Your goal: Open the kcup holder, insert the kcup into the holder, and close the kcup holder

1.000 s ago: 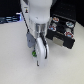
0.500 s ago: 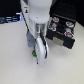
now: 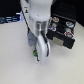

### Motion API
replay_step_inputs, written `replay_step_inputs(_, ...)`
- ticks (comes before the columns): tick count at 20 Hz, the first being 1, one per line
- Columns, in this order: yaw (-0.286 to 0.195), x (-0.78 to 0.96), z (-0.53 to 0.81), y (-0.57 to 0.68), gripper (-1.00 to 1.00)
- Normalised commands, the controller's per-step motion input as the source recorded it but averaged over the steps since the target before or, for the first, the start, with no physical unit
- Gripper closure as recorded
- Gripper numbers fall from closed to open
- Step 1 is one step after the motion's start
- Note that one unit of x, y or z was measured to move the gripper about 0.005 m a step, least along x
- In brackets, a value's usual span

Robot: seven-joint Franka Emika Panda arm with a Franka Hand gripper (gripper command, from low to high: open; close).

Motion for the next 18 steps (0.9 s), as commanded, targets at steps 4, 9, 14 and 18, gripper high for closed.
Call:
replay_step_inputs(4, 0.051, 0.01, 0.78, 0.55, 1.00)
replay_step_inputs(9, 0.063, -0.05, 0.59, 0.57, 1.00)
replay_step_inputs(14, 0.097, -0.16, 0.45, 0.52, 1.00)
replay_step_inputs(18, 0.096, -0.25, 0.38, 0.51, 1.00)
